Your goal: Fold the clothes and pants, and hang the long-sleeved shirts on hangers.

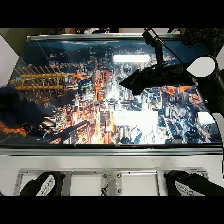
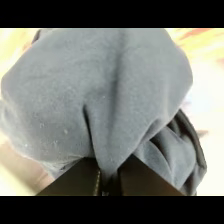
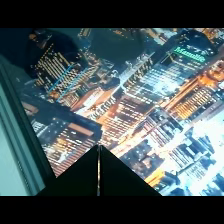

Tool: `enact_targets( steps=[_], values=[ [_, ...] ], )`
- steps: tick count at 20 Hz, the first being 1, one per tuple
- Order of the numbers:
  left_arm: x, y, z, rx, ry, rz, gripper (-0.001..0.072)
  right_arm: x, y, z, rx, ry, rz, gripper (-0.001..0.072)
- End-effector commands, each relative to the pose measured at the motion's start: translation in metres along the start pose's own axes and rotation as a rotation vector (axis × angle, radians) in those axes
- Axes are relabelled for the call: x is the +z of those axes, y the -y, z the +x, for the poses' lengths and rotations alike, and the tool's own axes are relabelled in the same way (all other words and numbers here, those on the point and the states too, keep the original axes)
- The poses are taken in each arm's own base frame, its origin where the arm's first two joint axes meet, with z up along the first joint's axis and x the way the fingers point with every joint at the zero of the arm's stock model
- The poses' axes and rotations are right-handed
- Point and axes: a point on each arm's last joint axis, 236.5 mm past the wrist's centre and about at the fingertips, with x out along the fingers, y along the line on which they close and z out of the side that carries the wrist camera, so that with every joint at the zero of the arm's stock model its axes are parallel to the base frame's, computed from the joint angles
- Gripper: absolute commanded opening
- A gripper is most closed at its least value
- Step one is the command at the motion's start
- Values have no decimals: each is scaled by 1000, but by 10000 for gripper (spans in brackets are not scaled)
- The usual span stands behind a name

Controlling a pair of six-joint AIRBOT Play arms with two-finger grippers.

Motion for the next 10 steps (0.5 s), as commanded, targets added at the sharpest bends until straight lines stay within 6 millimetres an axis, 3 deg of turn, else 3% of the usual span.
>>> enact_targets(
  steps=[1,3,5,6,8,10],
  values=[
    [47,124,-136,-381,288,149,14,20,-21,-2,92,80,53,16],
    [54,180,-211,-588,410,202,14,23,-36,-5,155,92,71,14],
    [47,223,-267,-767,457,237,14,31,-27,-20,117,121,65,13],
    [39,245,-286,-841,454,263,14,35,-14,-34,71,147,79,12],
    [15,287,-304,-940,405,326,14,35,30,-74,-95,180,153,12],
    [-16,332,-305,-1006,332,379,14,20,82,-123,-311,187,247,13]
  ],
)
